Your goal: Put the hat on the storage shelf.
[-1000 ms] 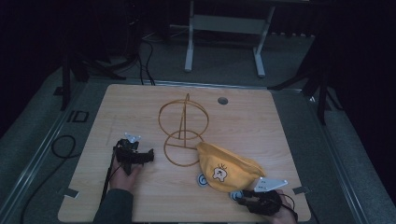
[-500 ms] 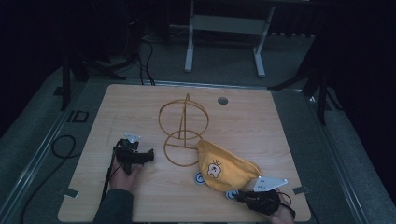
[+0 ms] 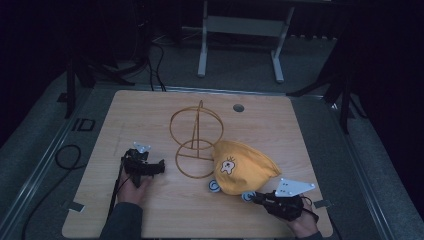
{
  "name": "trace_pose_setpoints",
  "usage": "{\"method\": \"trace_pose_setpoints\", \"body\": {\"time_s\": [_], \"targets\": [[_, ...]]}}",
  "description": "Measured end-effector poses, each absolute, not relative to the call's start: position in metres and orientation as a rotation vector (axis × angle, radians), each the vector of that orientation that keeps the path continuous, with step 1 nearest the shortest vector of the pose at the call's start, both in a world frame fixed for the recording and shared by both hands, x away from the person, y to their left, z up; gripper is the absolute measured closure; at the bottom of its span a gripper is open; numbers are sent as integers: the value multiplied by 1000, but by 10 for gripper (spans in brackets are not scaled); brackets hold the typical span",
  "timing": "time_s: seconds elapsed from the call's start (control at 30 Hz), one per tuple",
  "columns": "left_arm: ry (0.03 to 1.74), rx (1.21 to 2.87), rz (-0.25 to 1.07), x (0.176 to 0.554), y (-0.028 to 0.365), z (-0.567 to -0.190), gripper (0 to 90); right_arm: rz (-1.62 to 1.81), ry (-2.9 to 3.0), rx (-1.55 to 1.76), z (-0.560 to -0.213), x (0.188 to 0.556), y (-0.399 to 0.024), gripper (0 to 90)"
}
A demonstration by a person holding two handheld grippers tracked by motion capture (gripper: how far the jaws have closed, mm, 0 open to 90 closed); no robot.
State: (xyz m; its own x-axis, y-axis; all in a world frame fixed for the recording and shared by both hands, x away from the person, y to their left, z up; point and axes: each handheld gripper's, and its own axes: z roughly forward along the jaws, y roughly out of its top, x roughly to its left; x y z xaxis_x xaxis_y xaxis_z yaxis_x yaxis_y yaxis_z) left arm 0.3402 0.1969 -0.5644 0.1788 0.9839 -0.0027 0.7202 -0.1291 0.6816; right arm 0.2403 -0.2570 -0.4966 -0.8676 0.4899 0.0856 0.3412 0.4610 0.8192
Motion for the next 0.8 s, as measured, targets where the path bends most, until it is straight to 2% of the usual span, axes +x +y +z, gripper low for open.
{"method": "trace_pose_setpoints", "body": {"time_s": [0.8], "targets": [[1599, 1909, 626, 340, 197, -564, 4, 1514, 2371, 610, -426, 258, -269, 851]]}}
